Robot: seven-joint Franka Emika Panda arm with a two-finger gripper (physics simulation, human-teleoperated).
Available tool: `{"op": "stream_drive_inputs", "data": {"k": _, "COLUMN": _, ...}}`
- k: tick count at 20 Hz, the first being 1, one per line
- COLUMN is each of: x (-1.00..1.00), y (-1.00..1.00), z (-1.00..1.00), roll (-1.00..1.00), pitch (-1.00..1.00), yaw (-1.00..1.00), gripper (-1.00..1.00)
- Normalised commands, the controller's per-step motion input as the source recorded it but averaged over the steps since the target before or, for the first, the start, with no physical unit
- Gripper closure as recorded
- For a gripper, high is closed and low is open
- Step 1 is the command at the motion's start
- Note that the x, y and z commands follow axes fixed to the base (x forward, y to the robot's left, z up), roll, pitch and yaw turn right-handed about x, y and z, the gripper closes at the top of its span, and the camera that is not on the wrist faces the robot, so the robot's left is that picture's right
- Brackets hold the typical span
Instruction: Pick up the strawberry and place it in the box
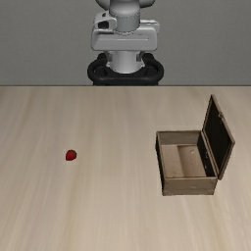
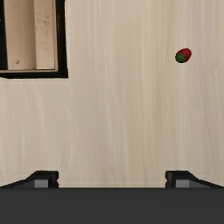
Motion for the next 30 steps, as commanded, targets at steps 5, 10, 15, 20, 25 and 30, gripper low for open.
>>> {"op": "stream_drive_inputs", "data": {"k": 5, "x": 0.0, "y": -1.0, "z": 0.0, "roll": 0.0, "pitch": 0.0, "yaw": 0.0, "gripper": -1.0}}
{"op": "stream_drive_inputs", "data": {"k": 10, "x": 0.0, "y": -1.0, "z": 0.0, "roll": 0.0, "pitch": 0.0, "yaw": 0.0, "gripper": -1.0}}
{"op": "stream_drive_inputs", "data": {"k": 15, "x": 0.2, "y": -0.8, "z": 0.0, "roll": 0.0, "pitch": 0.0, "yaw": 0.0, "gripper": -1.0}}
{"op": "stream_drive_inputs", "data": {"k": 20, "x": 1.0, "y": 0.0, "z": 0.0, "roll": 0.0, "pitch": 0.0, "yaw": 0.0, "gripper": -1.0}}
{"op": "stream_drive_inputs", "data": {"k": 25, "x": 1.0, "y": 0.0, "z": 0.0, "roll": 0.0, "pitch": 0.0, "yaw": 0.0, "gripper": -1.0}}
{"op": "stream_drive_inputs", "data": {"k": 30, "x": 0.6, "y": 0.2, "z": -0.2, "roll": 0.0, "pitch": 0.0, "yaw": 0.0, "gripper": -1.0}}
